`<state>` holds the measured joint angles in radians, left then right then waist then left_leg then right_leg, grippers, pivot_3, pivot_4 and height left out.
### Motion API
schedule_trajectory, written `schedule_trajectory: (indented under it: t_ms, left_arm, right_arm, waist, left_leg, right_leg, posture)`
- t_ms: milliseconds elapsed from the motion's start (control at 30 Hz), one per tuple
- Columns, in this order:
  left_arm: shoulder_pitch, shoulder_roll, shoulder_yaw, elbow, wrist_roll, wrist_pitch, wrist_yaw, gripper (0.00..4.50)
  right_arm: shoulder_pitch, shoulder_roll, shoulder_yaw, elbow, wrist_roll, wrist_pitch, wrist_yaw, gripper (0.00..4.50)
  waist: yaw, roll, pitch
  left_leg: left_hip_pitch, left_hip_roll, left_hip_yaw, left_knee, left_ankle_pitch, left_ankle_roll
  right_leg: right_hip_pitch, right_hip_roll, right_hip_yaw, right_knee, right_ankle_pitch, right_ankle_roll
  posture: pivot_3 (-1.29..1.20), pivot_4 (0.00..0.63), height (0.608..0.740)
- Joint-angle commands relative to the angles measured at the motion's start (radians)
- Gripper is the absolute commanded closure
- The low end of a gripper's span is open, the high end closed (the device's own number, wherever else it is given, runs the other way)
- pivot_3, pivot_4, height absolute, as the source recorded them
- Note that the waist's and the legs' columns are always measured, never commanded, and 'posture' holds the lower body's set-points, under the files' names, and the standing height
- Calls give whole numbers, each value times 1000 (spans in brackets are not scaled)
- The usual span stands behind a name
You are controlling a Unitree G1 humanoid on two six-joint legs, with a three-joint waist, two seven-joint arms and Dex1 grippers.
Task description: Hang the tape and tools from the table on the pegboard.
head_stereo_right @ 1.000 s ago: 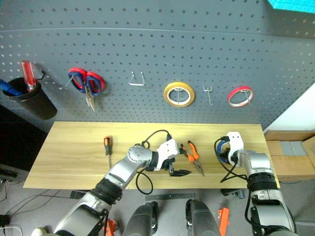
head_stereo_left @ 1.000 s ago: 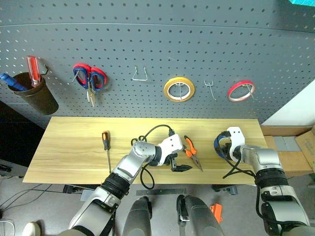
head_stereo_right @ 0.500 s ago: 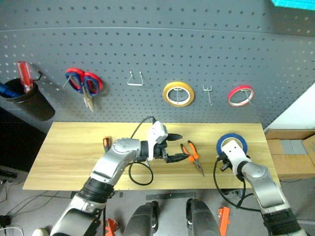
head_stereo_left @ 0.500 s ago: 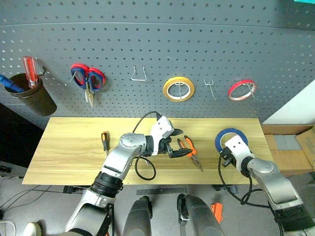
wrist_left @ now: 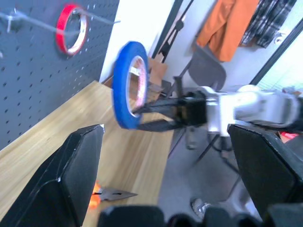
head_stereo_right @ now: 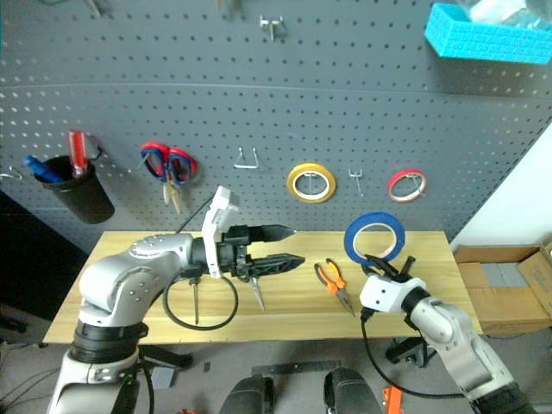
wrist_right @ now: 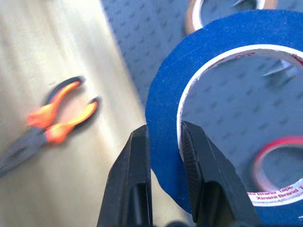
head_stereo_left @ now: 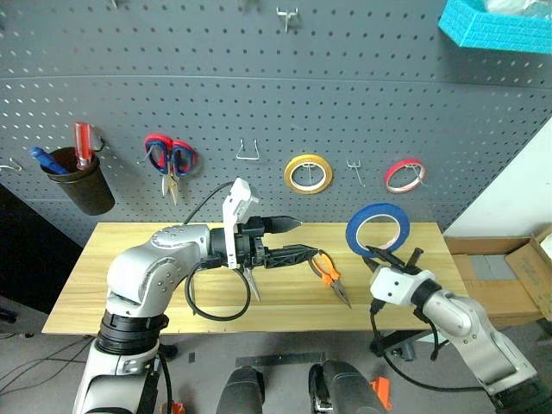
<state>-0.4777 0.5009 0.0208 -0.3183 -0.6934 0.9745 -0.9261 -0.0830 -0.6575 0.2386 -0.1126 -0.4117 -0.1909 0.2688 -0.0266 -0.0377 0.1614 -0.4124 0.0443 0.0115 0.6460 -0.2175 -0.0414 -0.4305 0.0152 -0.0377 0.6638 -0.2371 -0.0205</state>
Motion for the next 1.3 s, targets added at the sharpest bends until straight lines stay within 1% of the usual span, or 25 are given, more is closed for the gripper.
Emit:
schedule_trajectory:
  t_ms: [33, 133, 200, 367, 533, 600, 733, 833, 967, 1100, 1233, 1267, 1300]
  left_arm:
    - [-29, 17, 32, -15, -23, -20, 19, 0]
    - [-34, 21, 33, 4, -13, -43, 32, 0]
    - [-39, 20, 28, 12, -9, -57, 41, 0]
    - [-45, 16, 15, 29, 14, -95, 69, 0]
    - [-39, 19, 12, 29, 10, -104, 76, 0]
    - [-43, 19, 11, 34, 10, -107, 77, 0]
    - [-48, 12, 4, 42, 14, -116, 83, 0]
    - [-45, 6, -7, 40, 15, -120, 86, 0]
    - [-45, 4, -16, 46, 18, -128, 84, 0]
    - [-41, 2, -21, 52, 23, -141, 84, 0]
    - [-30, -2, -27, 44, 33, -152, 91, 0]
    - [-27, -2, -24, 43, 34, -154, 96, 0]
    - [-25, -3, -22, 41, 34, -154, 101, 0]
  right_arm:
    - [-106, 10, -30, 66, -17, -97, -43, 4155]
    - [-172, 9, -26, 140, -36, -151, -60, 4155]
    - [-225, 14, -25, 206, -30, -178, -51, 4155]
    - [-340, 17, 7, 380, -16, -259, 16, 4155]
    - [-394, 24, 28, 481, 26, -322, 111, 4155]
    - [-416, 29, 38, 517, 46, -323, 167, 4155]
    - [-469, 41, 39, 595, 71, -317, 234, 4155]
    - [-510, 37, 40, 653, 71, -331, 259, 4155]
    - [-554, 36, 37, 724, 73, -350, 281, 4155]
    - [-572, 56, 33, 776, 103, -336, 320, 4155]
    - [-577, 74, 22, 818, 123, -306, 329, 4155]
    - [-578, 76, 19, 827, 128, -303, 329, 3436]
    - [-577, 76, 16, 833, 131, -303, 328, 3210]
  waist:
    - [0, -2, -10]
    - [0, -2, -23]
    - [1, -3, -30]
    - [1, -3, -43]
    - [1, -3, -47]
    - [1, -3, -48]
    - [1, -3, -49]
    - [1, -3, -49]
    - [0, -4, -49]
    - [-3, -5, -50]
    - [-5, -4, -51]
    - [-5, -5, -52]
    - [-4, -5, -52]
  left_leg:
    - [3, 0, 0, 0, 0, 0]
    - [11, 0, 1, -1, 0, 0]
    - [12, 0, 1, -2, 0, 0]
    - [12, 0, 2, -1, 0, 0]
    - [13, 0, 2, -1, 0, 1]
    - [13, 0, 3, -1, 0, 1]
    - [14, 0, 4, 0, 1, 1]
    - [17, 0, 7, 0, 1, 1]
    - [24, 0, 15, 0, 1, 1]
    - [29, 0, 19, 0, 1, 2]
    - [32, 0, 20, 0, 1, 2]
    - [32, 0, 20, 0, 1, 2]
    - [32, 0, 20, -1, 1, 2]
  right_leg:
    - [2, 0, 0, 0, 0, 0]
    - [11, 0, 1, -1, 0, -1]
    - [11, 0, 2, -1, 0, -1]
    - [11, 0, 4, 1, 1, -2]
    - [12, 0, 5, 2, 1, -3]
    - [12, 0, 6, 2, 1, -3]
    - [12, 0, 7, 4, 2, -4]
    - [11, 0, 10, 7, 2, -4]
    - [11, 0, 19, 13, 2, -4]
    - [12, 0, 25, 16, 2, -4]
    - [14, 1, 26, 17, 2, -4]
    - [14, 1, 26, 17, 2, -5]
    - [14, 1, 26, 17, 2, -5]
  posture:
    - [9, 16, 740]
    - [18, 6, 740]
    - [25, 1, 740]
    - [37, 0, 740]
    - [39, 0, 740]
    - [39, 0, 740]
    - [37, 0, 740]
    - [33, 0, 740]
    - [32, 0, 740]
    - [33, 0, 740]
    - [39, 1, 740]
    - [41, 2, 740]
    - [43, 4, 740]
